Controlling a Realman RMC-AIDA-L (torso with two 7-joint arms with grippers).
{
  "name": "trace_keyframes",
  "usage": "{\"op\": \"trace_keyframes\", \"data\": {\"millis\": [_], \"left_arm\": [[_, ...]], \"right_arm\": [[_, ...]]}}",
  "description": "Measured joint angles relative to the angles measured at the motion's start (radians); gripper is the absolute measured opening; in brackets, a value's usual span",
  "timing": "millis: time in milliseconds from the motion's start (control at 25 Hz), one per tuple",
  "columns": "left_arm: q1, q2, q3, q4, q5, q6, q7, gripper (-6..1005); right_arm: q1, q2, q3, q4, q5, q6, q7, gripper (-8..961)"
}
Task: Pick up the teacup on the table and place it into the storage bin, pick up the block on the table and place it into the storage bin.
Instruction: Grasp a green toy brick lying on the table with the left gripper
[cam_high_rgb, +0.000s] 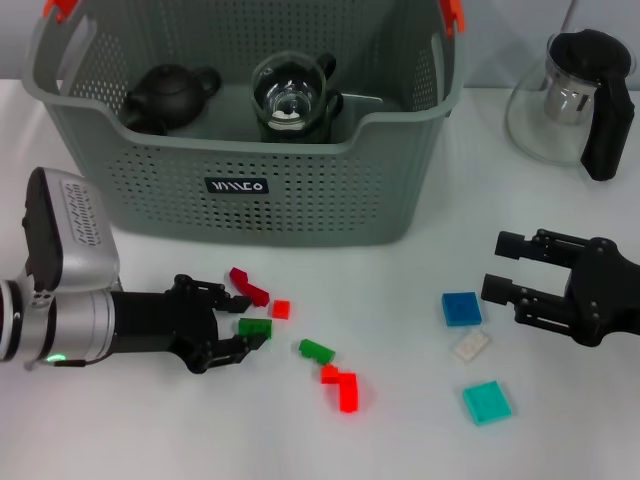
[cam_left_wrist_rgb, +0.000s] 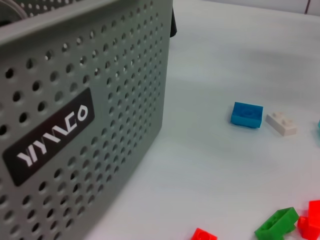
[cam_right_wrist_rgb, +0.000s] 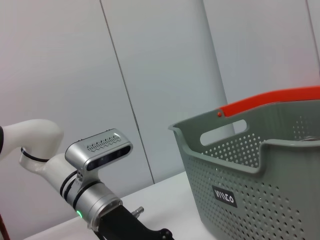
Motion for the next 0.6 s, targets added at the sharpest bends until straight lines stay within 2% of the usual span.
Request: {"op": "trace_keyframes", "data": {"millis": [520, 600], "left_arm": [[-0.002, 0.000, 0.022, -0.016, 0.001, -0.027, 0.003, 465], [-0.002, 0.000, 0.022, -0.013, 0.001, -0.027, -0.001, 429]], "right_arm": [[0.002, 0.000, 0.001, -0.002, 0.000, 0.004, 0.002, 665], [0.002, 0.000, 0.001, -0.002, 0.000, 0.004, 0.003, 665]]}}
